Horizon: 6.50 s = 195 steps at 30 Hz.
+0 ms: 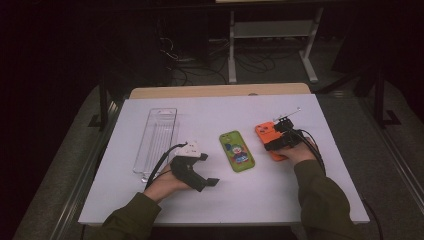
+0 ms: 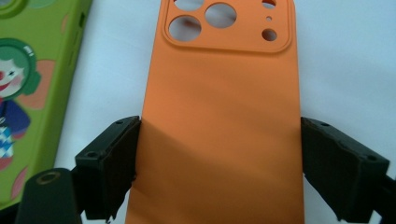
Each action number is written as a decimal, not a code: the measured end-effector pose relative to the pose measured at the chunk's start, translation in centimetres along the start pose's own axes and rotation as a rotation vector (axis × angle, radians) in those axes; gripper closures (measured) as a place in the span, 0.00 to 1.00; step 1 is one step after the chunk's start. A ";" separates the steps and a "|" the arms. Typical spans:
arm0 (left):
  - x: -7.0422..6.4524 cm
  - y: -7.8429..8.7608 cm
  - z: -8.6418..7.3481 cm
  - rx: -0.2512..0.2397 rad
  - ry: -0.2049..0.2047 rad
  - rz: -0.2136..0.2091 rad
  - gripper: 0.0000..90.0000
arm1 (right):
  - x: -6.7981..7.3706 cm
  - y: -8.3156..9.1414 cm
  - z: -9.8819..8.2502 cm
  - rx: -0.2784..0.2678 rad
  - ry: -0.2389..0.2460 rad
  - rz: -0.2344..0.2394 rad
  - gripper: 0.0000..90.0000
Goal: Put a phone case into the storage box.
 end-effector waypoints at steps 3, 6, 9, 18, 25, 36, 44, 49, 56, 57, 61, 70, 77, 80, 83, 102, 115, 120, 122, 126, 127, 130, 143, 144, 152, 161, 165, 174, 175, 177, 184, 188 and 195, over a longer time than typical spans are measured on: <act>0.0 0.1 0.0 0.008 0.007 0.008 0.00 | -0.1 0.7 0.0 -0.013 0.028 0.009 0.17; 0.0 0.2 0.1 0.014 0.006 0.011 0.00 | -0.4 1.4 0.0 -0.018 0.067 0.017 0.17; -0.1 0.4 0.4 0.019 0.004 0.016 0.00 | -0.5 2.1 -0.1 -0.032 0.089 0.034 0.17; -0.2 1.4 1.3 0.062 -0.010 0.019 0.00 | -0.6 3.9 -0.4 -0.055 0.140 0.070 0.17; 0.1 2.4 2.3 0.070 -0.028 0.019 0.00 | -0.2 5.0 -0.4 -0.060 0.178 0.092 0.17; 1.4 2.7 4.9 0.073 -0.071 0.018 0.00 | 0.8 5.3 -0.3 -0.052 0.237 0.119 0.17; 1.9 2.4 6.6 0.081 -0.110 -0.010 0.00 | 1.3 5.3 -0.4 -0.046 0.275 0.142 0.17; 2.1 2.3 6.7 0.078 -0.142 -0.018 0.00 | 1.9 5.2 -0.4 -0.037 0.331 0.154 0.17; 1.9 2.5 6.3 0.089 -0.165 -0.025 0.00 | 3.2 5.2 -0.4 -0.033 0.403 0.185 0.17; 1.9 2.6 6.3 0.090 -0.176 -0.024 0.00 | 3.4 5.2 -0.4 -0.039 0.413 0.190 0.17; 1.8 2.9 6.2 0.095 -0.191 -0.033 0.00 | 5.1 5.3 -0.8 -0.045 0.527 0.253 0.17; 1.6 3.0 6.1 0.099 -0.224 -0.058 0.00 | 8.0 4.6 -1.0 -0.034 0.685 0.262 0.17; 1.3 2.6 5.9 0.104 -0.233 -0.073 0.00 | 9.7 4.2 -1.3 -0.019 0.766 0.304 0.17; 1.1 2.5 5.8 0.111 -0.246 -0.091 0.00 | 10.5 4.3 -1.3 -0.017 0.800 0.322 0.17; 0.8 2.2 5.7 0.119 -0.256 -0.103 0.00 | 11.4 4.5 -1.3 -0.021 0.829 0.343 0.17; -0.8 0.1 5.0 0.209 -0.356 -0.170 0.00 | 14.3 5.2 -1.5 -0.033 0.960 0.407 0.17; -1.5 -0.8 4.4 0.276 -0.384 -0.200 0.11 | 15.2 5.9 -1.6 -0.060 0.998 0.460 0.17; -1.6 -0.7 4.4 0.277 -0.394 -0.205 0.13 | 15.4 6.0 -1.6 -0.065 1.008 0.457 0.17; -1.6 -0.7 4.4 0.278 -0.395 -0.209 0.14 | 15.4 6.0 -1.6 -0.065 1.009 0.458 0.17; -1.6 -0.7 4.4 0.279 -0.400 -0.219 0.15 | 15.4 6.0 -1.7 -0.061 1.013 0.457 0.17; -1.6 -0.7 4.4 0.280 -0.400 -0.221 0.15 | 15.4 5.9 -1.6 -0.062 1.015 0.457 0.17; -1.6 -0.7 4.4 0.277 -0.405 -0.220 0.16 | 15.4 5.9 -1.6 -0.062 1.015 0.459 0.17; -1.0 -0.6 4.6 0.284 -0.356 -0.199 0.16 | 14.5 6.1 -1.8 -0.078 0.964 0.469 0.06; -0.8 -0.6 4.7 0.294 -0.358 -0.186 0.16 | 14.2 6.2 -1.7 -0.088 0.960 0.466 0.06; 0.0 -0.7 4.6 0.297 -0.220 -0.090 0.16 | 11.9 6.9 -1.2 -0.161 0.824 0.438 0.04; 1.0 -0.7 4.7 0.314 -0.120 0.039 0.16 | 9.9 6.8 -1.1 -0.223 0.621 0.409 0.03; 1.5 -0.4 4.7 0.318 -0.081 0.085 0.16 | 9.4 6.7 -1.2 -0.258 0.505 0.409 0.03; 2.3 0.0 4.7 0.312 -0.013 0.153 0.17 | 8.9 5.6 -2.3 -0.271 0.383 0.350 0.03; 2.4 0.0 4.7 0.310 -0.012 0.160 0.17 | 8.9 5.4 -2.5 -0.272 0.376 0.341 0.02; 2.5 0.1 4.7 0.312 0.001 0.168 0.17 | 8.8 5.2 -2.8 -0.282 0.353 0.326 0.02; 2.8 0.1 4.5 0.303 0.038 0.185 0.17 | 9.0 4.2 -3.7 -0.317 0.298 0.265 0.00; 2.8 0.1 4.6 0.290 0.049 0.178 0.17 | 8.9 3.5 -3.6 -0.338 0.289 0.203 0.00; 2.8 0.0 4.7 0.292 0.035 0.170 0.17 | 9.3 3.0 -3.5 -0.359 0.333 0.135 0.00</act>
Point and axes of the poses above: each handheld gripper's, and its own axes: y roughly backward along the jaws, z roughly out of its top, x roughly to its left, the point moved 4 cm from there along -y, roughly forward along the jaws, and after that the axes turned 6 degrees about x, right-handed, at the moved point
